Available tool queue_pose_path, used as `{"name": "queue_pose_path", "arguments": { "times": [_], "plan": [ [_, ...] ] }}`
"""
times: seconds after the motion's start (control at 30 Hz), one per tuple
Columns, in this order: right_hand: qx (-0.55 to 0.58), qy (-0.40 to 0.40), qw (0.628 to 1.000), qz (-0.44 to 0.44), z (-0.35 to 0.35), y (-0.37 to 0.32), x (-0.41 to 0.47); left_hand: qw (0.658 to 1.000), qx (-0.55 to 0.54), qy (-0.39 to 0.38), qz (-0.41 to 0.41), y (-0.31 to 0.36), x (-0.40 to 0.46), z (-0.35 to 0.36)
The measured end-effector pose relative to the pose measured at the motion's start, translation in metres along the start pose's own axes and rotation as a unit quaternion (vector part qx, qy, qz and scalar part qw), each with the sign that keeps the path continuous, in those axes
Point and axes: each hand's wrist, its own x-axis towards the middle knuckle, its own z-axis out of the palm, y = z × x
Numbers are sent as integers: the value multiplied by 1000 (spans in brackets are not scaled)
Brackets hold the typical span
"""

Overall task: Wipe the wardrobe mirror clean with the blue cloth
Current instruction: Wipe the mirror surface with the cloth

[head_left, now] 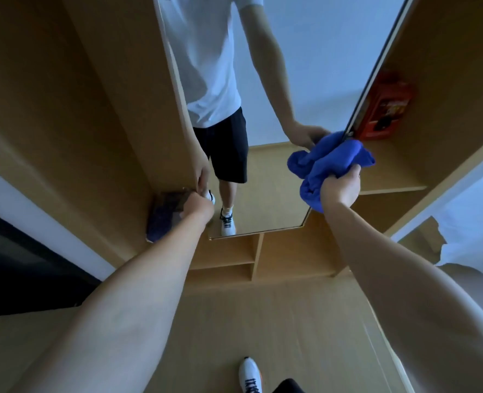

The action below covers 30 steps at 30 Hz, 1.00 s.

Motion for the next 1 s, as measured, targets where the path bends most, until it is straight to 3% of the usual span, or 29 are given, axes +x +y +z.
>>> {"name": "queue_pose_path", "arguments": {
  "times": [0.1,0.17,0.33,0.47,0.73,1.0],
  "plan": [
    [14,49,996,-66,-15,-39,-2,1000,-16,-6,23,14,-11,-13],
    [29,42,997,-61,-20,-54,-1,999,-14,-5,42,23,-14,-19],
    [-22,-85,995,55,-17,-47,1,997,27,27,66,45,-23,-33],
    [-23,-124,989,80,-18,-51,12,998,39,15,43,55,-30,-39],
    [-40,-58,997,-24,-46,-97,24,998,5,42,44,80,-57,-56],
    [24,1,990,-138,-85,-176,33,981,-9,146,125,132,-89,-98]
  ]
}}
